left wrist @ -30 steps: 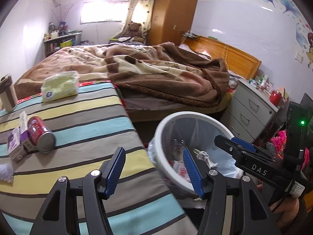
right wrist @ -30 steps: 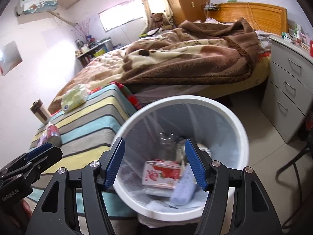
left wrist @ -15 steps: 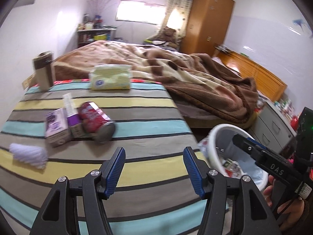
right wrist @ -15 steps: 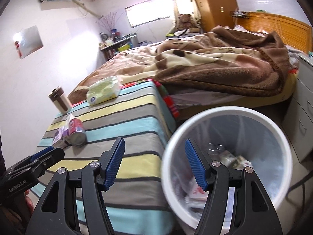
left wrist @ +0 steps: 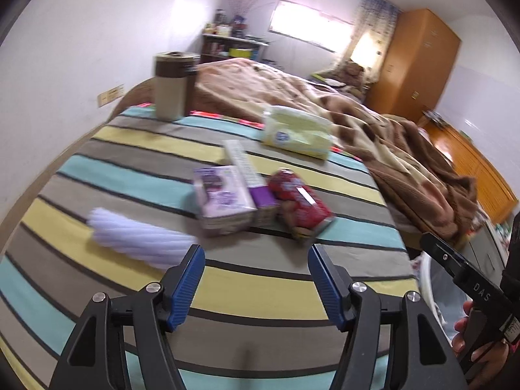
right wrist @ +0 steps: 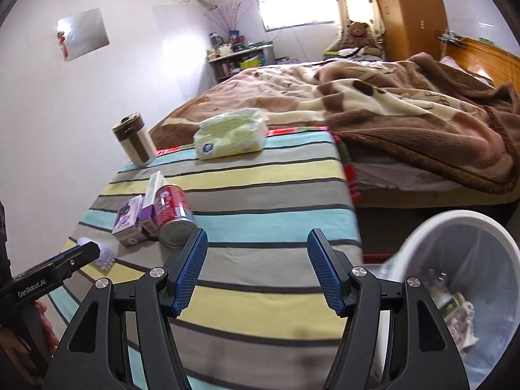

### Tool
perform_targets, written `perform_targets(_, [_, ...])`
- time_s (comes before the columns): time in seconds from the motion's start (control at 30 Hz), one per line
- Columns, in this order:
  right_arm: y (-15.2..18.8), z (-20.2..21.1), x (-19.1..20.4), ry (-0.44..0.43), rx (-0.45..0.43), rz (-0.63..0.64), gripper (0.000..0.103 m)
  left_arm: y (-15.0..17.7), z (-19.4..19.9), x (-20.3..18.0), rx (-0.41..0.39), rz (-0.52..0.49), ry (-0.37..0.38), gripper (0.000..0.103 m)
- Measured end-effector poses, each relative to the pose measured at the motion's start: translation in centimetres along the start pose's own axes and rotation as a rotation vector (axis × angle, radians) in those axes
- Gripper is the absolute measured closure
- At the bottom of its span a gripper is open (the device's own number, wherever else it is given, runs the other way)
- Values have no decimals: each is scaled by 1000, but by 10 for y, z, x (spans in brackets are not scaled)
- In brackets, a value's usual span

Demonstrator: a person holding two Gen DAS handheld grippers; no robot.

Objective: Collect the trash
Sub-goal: 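Move both open tools back from the bin toward the foam sleeve and red can, then grasp the white foam net sleeve with the left tool while the right tool grasps the red Drink Milk can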

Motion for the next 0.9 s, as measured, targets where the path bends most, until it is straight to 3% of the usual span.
perform_targets(0.1, [-4,-11,13,-11,24,37,31,-4,-1,21,1,50,-9,37])
perform_targets(0.47, [-27,-48,55,-36,80,146,30,-17,-20,93,34,256,-20,37])
perform_targets(0.7, [-34,-76,70,-42,140,192,30,-18,-47,110,104,324,17,37])
perform_targets(0.9, [-35,-91,81,-61,182,224,30,-25,-60,105,117,307,17,37])
Point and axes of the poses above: each gripper's, at about its wrist camera, not at the fingertips, and z roughly against the way its jaws point, x to its left, y to its underside, the point moved 6 cm from there along -z, roughly the way its jaws point, and after that the axes turned 12 degrees about x, right-handed, at the moved point
